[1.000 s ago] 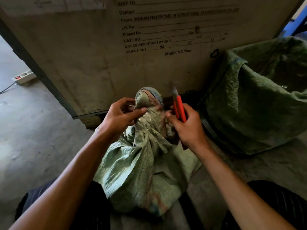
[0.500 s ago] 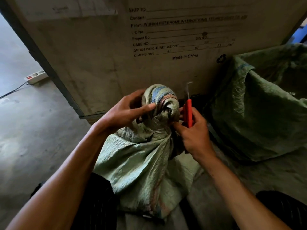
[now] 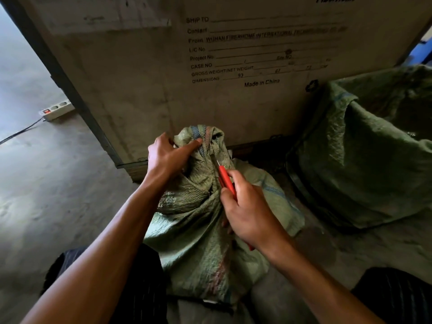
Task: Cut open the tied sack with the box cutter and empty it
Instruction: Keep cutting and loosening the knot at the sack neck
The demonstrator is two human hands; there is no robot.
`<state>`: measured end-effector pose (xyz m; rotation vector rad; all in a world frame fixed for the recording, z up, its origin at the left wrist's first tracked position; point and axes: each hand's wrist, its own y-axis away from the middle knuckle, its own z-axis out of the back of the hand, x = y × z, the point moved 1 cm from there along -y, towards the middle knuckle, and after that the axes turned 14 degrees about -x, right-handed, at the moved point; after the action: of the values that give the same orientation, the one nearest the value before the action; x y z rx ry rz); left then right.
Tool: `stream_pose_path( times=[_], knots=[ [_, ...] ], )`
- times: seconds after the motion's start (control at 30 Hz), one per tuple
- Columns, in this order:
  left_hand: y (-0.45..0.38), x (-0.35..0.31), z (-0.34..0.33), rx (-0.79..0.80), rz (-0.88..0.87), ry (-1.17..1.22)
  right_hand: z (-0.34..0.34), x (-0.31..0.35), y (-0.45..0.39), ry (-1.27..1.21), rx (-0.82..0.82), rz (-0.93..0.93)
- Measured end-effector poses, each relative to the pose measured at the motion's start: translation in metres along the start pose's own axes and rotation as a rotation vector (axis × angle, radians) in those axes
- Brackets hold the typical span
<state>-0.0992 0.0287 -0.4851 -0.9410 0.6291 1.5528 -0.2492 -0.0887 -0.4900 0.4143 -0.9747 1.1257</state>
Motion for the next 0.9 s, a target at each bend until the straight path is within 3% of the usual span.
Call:
stream_pose_path(
  times=[0.23,0.5,0.9],
  knots=[
    [0.003,0.001,-0.003,-0.027,-0.028,-0.004,-0.002,0.008,0.001,-0.020,0.006,0.013],
    [0.000,0.004,-0.004,-0.021,-0.014,0.022,-0.002,0.006,0.002,0.135,-0.015,0.068],
    [-0.005,0.008,0.003,-0.022,0.091,0.143,0.010,-0.016,0.014,0.096,0.133,0.001]
  ],
)
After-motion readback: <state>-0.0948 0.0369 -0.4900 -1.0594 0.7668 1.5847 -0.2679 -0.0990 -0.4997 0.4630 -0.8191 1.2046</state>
